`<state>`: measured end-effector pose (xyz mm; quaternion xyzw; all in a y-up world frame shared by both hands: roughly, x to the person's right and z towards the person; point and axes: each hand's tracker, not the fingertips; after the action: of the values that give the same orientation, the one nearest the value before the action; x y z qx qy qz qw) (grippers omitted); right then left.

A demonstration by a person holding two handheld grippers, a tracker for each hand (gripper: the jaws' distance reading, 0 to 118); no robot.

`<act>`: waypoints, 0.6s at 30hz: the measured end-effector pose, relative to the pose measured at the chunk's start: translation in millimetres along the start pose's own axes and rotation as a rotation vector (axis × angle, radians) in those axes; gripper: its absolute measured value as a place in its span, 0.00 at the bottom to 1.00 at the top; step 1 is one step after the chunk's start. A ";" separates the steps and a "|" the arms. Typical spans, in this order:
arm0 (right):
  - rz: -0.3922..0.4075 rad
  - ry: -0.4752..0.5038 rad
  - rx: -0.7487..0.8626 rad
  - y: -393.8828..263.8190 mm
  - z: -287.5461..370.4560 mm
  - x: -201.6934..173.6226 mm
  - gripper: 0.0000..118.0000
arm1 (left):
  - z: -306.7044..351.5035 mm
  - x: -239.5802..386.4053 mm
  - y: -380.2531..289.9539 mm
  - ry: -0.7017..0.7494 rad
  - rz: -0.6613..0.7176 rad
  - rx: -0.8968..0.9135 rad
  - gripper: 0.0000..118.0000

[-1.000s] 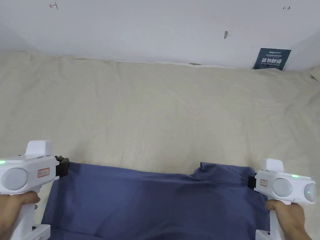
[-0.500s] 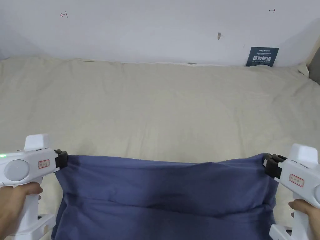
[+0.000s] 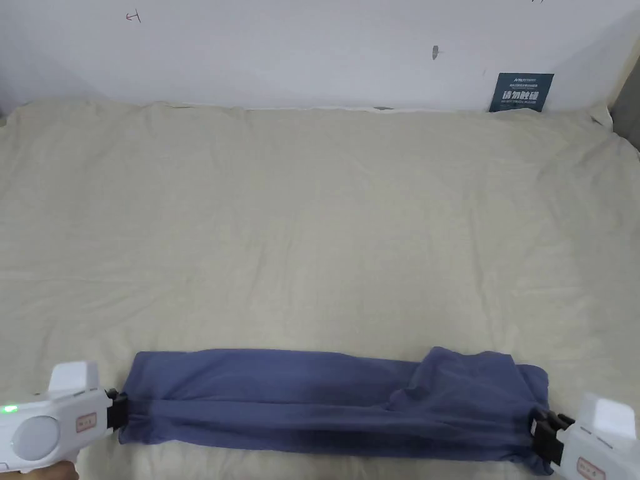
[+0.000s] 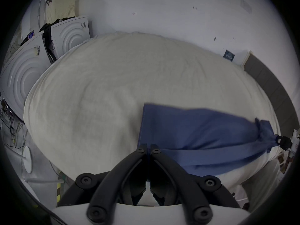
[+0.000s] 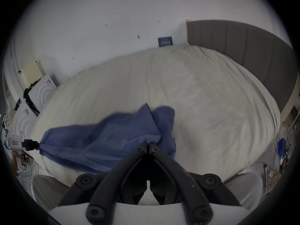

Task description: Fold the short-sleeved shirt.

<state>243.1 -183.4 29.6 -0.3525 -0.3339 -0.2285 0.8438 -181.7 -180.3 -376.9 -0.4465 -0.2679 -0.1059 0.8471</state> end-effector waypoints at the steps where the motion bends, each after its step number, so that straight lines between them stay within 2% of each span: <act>1: -0.007 -0.016 -0.027 -6.0 -6.4 1.0 0.03 | -6.8 -2.3 -5.8 0.001 -0.001 -0.016 0.02; 8: -0.064 -0.035 -0.047 -11.3 -16.7 3.5 0.03 | -22.0 -6.4 -9.6 0.019 0.040 -0.030 0.04; 9: -0.067 -0.040 -0.037 -7.1 -11.6 1.2 0.06 | -17.4 -5.1 -7.5 0.024 0.049 -0.028 0.13; 10: -0.061 -0.045 -0.018 0.5 -4.5 -2.0 0.12 | -13.0 -5.4 -4.3 0.025 0.063 -0.015 0.29; 11: -0.051 -0.060 0.017 9.2 1.7 -5.0 0.22 | -8.7 -5.8 0.3 0.019 0.085 -0.002 0.53; 12: -0.033 -0.066 0.053 18.5 8.3 -9.6 0.46 | -2.7 -5.5 6.7 -0.013 0.121 0.014 0.84; 13: -0.014 -0.063 0.085 29.2 16.0 -15.2 0.66 | 9.0 -0.5 12.7 -0.051 0.135 0.039 0.98; 14: 0.002 -0.048 0.125 41.0 25.6 -21.8 0.81 | 20.3 3.6 21.0 -0.080 0.152 0.089 1.00; 15: 0.022 -0.033 0.183 51.5 36.9 -30.5 0.90 | 33.0 9.7 30.6 -0.107 0.153 0.151 1.00; 18: 0.088 -0.004 0.333 84.7 66.4 -58.5 0.91 | 73.5 39.2 58.5 -0.143 0.111 0.284 0.99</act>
<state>229.6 -70.2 -15.1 -0.2227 -0.3530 -0.1321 0.8991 -150.9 -84.3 -362.7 -0.3430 -0.3147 0.0122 0.8850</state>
